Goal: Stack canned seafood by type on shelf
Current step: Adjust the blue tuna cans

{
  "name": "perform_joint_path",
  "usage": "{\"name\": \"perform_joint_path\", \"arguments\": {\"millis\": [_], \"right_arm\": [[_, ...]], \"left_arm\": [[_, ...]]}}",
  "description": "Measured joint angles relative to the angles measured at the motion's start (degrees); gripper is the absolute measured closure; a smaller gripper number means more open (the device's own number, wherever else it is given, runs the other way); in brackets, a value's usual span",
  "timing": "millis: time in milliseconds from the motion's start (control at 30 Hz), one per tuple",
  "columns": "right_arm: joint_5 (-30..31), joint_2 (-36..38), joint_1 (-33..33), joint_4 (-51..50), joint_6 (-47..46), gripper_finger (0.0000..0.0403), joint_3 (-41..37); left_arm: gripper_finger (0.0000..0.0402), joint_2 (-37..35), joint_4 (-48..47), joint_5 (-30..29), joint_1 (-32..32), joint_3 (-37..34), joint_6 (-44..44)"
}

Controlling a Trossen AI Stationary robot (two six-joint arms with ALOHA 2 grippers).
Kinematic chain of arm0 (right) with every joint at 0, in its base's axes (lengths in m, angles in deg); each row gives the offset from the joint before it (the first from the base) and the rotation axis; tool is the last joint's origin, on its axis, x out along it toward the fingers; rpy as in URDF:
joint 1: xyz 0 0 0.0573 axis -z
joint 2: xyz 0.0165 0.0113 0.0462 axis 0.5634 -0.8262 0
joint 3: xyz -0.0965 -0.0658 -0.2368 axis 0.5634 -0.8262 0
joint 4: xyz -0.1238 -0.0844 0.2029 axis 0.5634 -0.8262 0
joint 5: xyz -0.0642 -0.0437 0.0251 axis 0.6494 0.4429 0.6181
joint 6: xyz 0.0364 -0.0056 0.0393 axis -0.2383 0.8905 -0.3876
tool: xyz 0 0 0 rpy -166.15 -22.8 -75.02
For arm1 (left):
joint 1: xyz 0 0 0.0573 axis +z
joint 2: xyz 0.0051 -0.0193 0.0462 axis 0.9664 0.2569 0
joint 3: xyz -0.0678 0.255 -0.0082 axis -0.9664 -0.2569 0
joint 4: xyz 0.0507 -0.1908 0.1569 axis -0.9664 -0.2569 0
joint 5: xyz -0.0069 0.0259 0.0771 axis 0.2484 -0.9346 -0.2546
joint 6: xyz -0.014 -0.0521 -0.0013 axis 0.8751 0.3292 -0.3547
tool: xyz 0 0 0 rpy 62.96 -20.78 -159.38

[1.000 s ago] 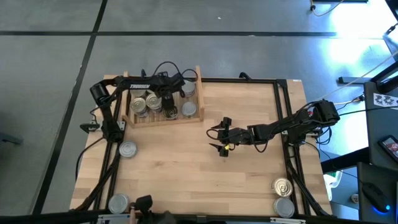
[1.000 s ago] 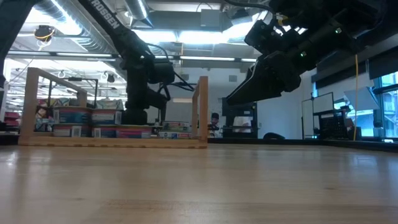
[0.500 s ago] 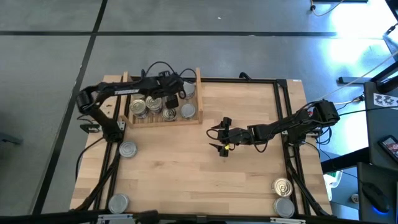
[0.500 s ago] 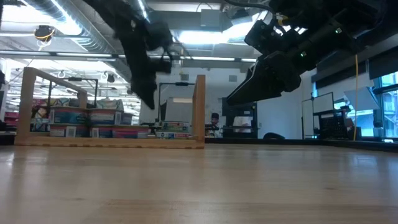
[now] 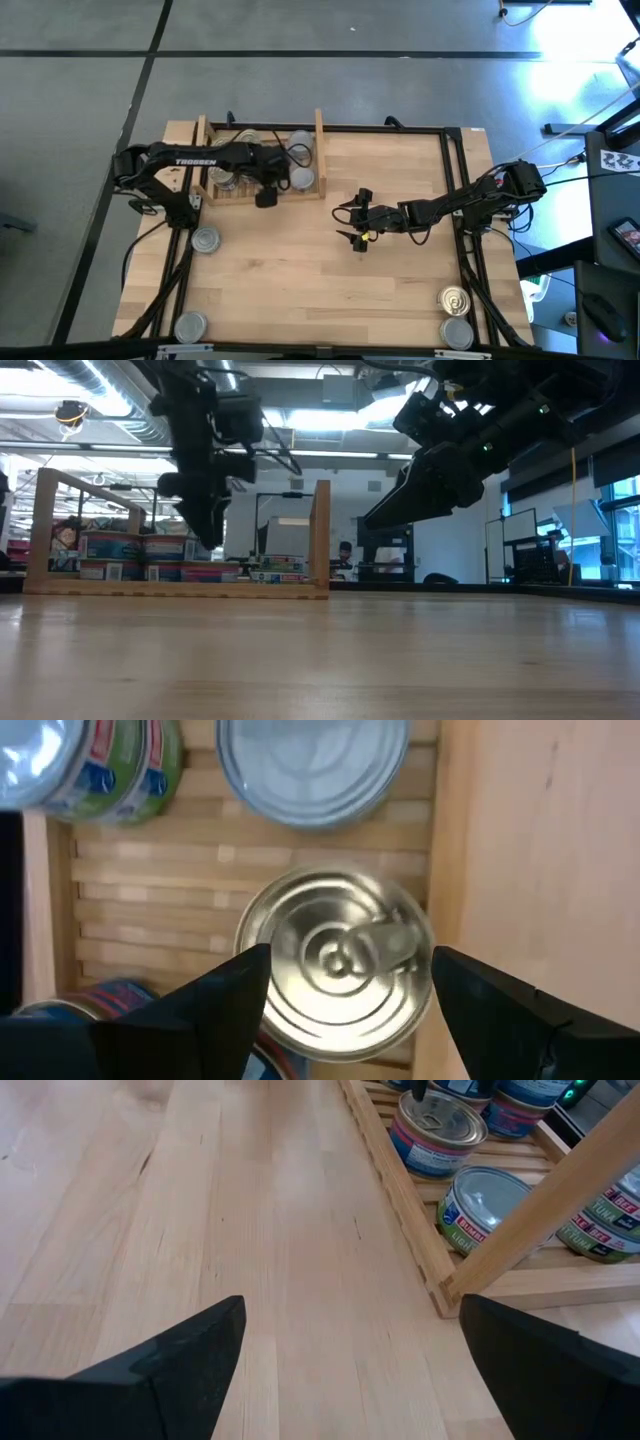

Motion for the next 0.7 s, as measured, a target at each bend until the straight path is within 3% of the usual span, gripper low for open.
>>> {"name": "perform_joint_path", "arguments": {"millis": [500,700], "right_arm": [[0.02,0.00,0.00,0.21,0.00,0.0033,0.00],[0.00,0.00,0.00,0.39,0.00,0.0033,0.00]], "left_arm": [[0.0125,-0.02,9.75,0.23,6.55,-6.22,-7.56],[0.0125,0.74,16.60,-7.34,8.56,-6.40,-9.29]]}}
